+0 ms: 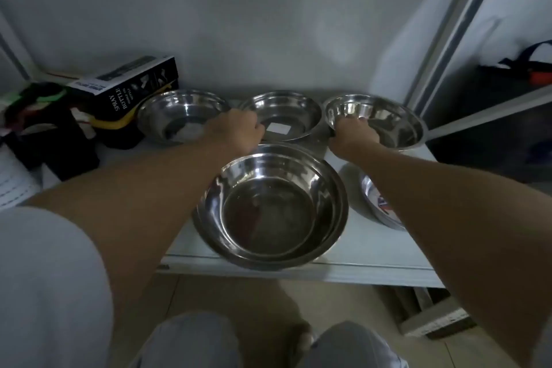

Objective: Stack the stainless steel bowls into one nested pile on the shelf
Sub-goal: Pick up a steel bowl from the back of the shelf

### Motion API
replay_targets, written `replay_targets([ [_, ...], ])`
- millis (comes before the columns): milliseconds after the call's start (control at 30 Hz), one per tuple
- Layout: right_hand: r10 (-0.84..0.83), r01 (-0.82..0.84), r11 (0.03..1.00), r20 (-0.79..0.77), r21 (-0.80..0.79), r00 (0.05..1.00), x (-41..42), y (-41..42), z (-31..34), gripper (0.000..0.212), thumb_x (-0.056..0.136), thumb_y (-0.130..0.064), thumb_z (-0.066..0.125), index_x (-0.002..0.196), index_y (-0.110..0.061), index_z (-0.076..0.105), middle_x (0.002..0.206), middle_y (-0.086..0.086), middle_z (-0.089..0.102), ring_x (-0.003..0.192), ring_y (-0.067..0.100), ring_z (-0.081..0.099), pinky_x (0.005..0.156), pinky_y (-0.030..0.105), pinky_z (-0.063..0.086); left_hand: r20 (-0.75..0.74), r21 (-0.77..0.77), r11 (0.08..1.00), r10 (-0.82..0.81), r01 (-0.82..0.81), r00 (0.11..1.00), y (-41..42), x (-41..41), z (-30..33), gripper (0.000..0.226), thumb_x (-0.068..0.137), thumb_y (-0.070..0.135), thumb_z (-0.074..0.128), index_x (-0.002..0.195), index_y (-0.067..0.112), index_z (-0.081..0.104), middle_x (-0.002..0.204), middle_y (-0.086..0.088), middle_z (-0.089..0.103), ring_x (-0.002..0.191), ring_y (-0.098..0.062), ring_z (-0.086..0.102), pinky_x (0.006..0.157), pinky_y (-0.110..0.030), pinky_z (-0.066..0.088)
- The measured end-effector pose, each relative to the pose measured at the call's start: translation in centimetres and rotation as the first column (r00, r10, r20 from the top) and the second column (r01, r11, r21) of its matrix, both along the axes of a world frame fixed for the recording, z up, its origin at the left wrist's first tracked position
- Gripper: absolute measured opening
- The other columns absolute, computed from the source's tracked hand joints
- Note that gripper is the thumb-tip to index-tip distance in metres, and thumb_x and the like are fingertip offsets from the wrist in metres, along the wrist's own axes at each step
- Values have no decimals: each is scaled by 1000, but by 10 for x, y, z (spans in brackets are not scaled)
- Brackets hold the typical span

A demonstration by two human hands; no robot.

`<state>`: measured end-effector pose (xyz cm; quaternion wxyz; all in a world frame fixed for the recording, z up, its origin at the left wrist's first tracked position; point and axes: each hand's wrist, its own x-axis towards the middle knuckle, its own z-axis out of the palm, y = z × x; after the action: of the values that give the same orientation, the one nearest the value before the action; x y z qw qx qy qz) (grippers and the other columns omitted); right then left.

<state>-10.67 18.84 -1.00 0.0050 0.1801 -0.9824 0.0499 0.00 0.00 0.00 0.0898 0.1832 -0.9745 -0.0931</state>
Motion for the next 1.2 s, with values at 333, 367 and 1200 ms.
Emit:
replay_targets([
  [333,-77,79,992,-23,95,997,-37,-6,-20,30,90,-3,53,119,-4,59,115,15,65,109,33,63,86,41,50,5,14,999,29,-29,1000,-8,-40,-17,37,95,36,39,107,10,63,115,-17,65,110,-35,61,91,-39,45],
  [367,-51,56,992,-45,111,998,-39,-5,-20,29,90,-3,53,119,-4,59,115,15,65,108,33,63,84,41,51,20,-2,1000,28,-28,999,-5,-44,-18,37,96,35,38,110,11,63,118,-16,65,112,-34,60,90,-38,45],
  [1200,626,-634,772,-238,54,742,123,-21,108,37,87,-43,51,112,-17,61,108,5,65,99,27,63,81,42,52,-170,811,568,460,-142,871,35,33,88,35,84,9,59,117,-1,65,113,-20,70,89,-37,73,70,-50,61],
])
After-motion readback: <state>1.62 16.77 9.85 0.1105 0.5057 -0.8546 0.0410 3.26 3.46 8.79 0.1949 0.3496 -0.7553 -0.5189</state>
